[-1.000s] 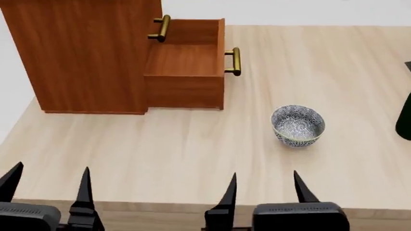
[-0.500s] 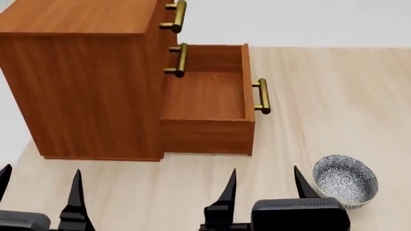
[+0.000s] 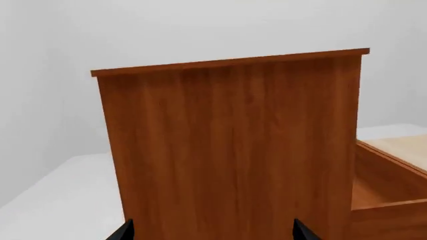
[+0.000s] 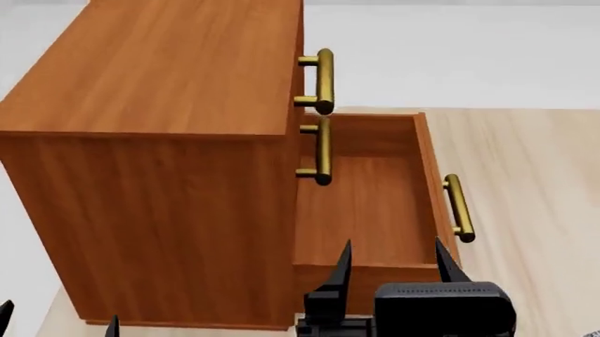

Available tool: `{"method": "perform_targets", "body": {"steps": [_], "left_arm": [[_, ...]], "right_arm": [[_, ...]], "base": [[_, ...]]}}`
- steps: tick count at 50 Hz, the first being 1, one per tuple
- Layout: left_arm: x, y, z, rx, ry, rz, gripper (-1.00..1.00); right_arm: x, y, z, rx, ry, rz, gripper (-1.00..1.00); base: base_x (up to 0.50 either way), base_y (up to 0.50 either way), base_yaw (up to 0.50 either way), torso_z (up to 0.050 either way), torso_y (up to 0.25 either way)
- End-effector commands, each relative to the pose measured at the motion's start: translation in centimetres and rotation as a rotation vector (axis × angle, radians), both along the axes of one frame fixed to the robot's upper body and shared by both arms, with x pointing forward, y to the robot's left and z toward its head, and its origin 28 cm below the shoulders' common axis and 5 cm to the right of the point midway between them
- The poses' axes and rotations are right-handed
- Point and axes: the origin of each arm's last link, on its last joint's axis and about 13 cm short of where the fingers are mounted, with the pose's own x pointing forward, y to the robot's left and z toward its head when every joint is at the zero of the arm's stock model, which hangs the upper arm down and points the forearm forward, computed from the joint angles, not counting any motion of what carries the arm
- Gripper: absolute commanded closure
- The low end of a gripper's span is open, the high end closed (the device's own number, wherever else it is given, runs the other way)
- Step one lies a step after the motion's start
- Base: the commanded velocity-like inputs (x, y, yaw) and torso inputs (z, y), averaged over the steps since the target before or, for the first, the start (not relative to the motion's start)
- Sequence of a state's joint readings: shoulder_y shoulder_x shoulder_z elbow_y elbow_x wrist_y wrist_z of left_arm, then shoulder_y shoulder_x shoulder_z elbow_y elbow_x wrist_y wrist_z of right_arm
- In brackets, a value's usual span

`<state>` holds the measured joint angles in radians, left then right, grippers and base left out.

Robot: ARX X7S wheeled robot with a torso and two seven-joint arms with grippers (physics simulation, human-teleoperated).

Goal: Put the bowl in the bottom drawer of the cabinet.

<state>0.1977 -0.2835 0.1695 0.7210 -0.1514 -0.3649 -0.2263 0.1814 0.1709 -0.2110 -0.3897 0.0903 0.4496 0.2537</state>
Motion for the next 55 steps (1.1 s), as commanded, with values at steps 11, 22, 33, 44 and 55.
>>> {"method": "perform_targets", "body": {"steps": [11,22,33,44,55], "left_arm": [[-1.02,-0.18,-0.51,-0.005,0.022,-0.030,-1.00],[-1.00,-0.15,-0.58,-0.004,0.024,-0.026,-1.00],[-1.02,-0.04,-0.56,-0.005,0.022,-0.019,-1.00],[-1.04,0.03,-0.56,-0.004,0.017,-0.018,-1.00],[-1.03,0.04,-0.48,-0.003,0.014,-0.018,-1.00]], "right_arm": [[0.16,-0.24,-0.07,-0.001,-0.011,-0.021,-1.00],[0.14,-0.48,-0.19,0.029,0.008,-0.028,-1.00],[0.13,-0.19,-0.52,-0.005,0.011,-0.011,-1.00],[0.28,-0.32,-0.58,0.020,0.020,-0.003,-1.00],[0.29,-0.30,-0.62,-0.008,0.019,-0.025,-1.00]], "base": [[0.24,0.14,0.00,0.000,0.000],[0.12,-0.32,0.00,0.000,0.000],[0.07,-0.16,0.00,0.000,0.001],[0.41,0.00,0.00,0.000,0.000],[0.50,0.00,0.00,0.000,0.000]]}}
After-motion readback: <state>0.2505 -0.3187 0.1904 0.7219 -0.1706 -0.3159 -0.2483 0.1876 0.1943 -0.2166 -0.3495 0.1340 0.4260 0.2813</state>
